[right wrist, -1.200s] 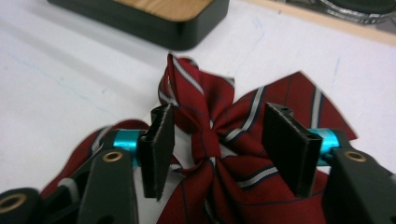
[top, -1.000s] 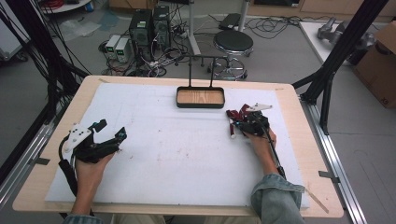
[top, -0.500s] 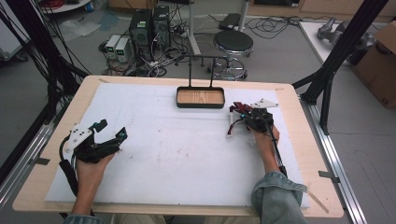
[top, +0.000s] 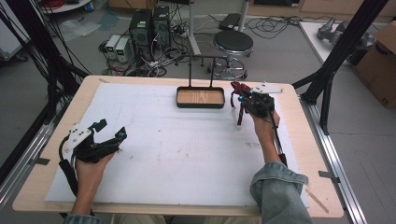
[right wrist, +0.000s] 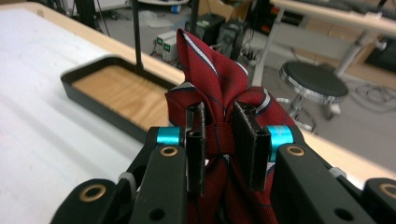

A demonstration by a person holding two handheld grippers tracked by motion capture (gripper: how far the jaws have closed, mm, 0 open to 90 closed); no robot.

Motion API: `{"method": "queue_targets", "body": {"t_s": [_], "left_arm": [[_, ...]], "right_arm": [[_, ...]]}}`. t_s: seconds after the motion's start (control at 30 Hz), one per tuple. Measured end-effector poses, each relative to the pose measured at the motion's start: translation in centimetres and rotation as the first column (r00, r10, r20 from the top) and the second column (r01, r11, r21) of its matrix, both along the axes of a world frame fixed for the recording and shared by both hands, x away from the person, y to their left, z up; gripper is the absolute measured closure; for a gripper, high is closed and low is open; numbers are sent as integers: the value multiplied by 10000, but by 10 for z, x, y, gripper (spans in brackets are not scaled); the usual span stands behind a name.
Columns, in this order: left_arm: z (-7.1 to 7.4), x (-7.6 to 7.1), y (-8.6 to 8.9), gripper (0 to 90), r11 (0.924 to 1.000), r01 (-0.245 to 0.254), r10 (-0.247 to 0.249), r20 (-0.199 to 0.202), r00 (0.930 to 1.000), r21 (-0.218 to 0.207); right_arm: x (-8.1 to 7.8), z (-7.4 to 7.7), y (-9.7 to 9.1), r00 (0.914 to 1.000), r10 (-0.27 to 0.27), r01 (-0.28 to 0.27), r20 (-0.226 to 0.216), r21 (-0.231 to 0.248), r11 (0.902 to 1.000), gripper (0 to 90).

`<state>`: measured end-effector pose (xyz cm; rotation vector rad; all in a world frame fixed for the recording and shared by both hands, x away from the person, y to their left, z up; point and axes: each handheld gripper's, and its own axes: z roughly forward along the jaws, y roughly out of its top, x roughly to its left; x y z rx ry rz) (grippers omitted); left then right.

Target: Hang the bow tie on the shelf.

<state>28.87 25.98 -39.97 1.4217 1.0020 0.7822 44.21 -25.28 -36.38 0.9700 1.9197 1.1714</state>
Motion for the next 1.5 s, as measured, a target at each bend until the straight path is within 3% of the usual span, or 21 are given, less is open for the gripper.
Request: {"method": "queue_targets", "body": {"t_s": [0.07, 0.1, 0.2, 0.57, 0.8, 0.93, 1.03, 1.2, 1.5], "left_arm": [[0, 0, 1, 192, 10000, 17, -17, 22, 10000, -10], [0, 0, 1, 192, 10000, 25, -25, 11, 10000, -8], [-1, 0, 0, 192, 10000, 15, -15, -21, 10000, 23], [-1, 2, 2, 195, 9999, 41, -43, -110, 9999, -161], [0, 2, 4, 195, 9996, 64, -65, -26, 10000, -269], [-2, 2, 6, 195, 9994, 77, -79, -64, 9999, -324], [-3, 3, 6, 195, 9995, 87, -90, -84, 9999, -298], [-4, 5, 4, 195, 9996, 109, -112, -117, 9999, -252], [-7, 6, 0, 195, 9997, 194, -197, -201, 9996, -142]], "right_arm": [[0, 7, 2, 9992, 23, -29, 396, 152, 9999, 751], [2, 10, 3, 9996, 8, -13, 279, 200, 9998, 751], [7, 18, 7, 9980, 36, -46, 637, 162, 9999, 751], [25, 52, 29, 9912, 404, -440, 1260, 254, 9987, 749], [43, 59, 41, 9911, 198, -203, 1318, 20, 9998, 749], [52, 60, 38, 9882, -53, 65, 1534, -68, 10000, 749], [59, 56, 33, 9912, -397, 375, 1266, 199, 9991, 748], [70, 43, 26, 9920, -1012, 1009, 757, 71, 9949, 745], [81, 26, 26, 9934, -1134, 1144, 189, -653, 9913, 727]]}}
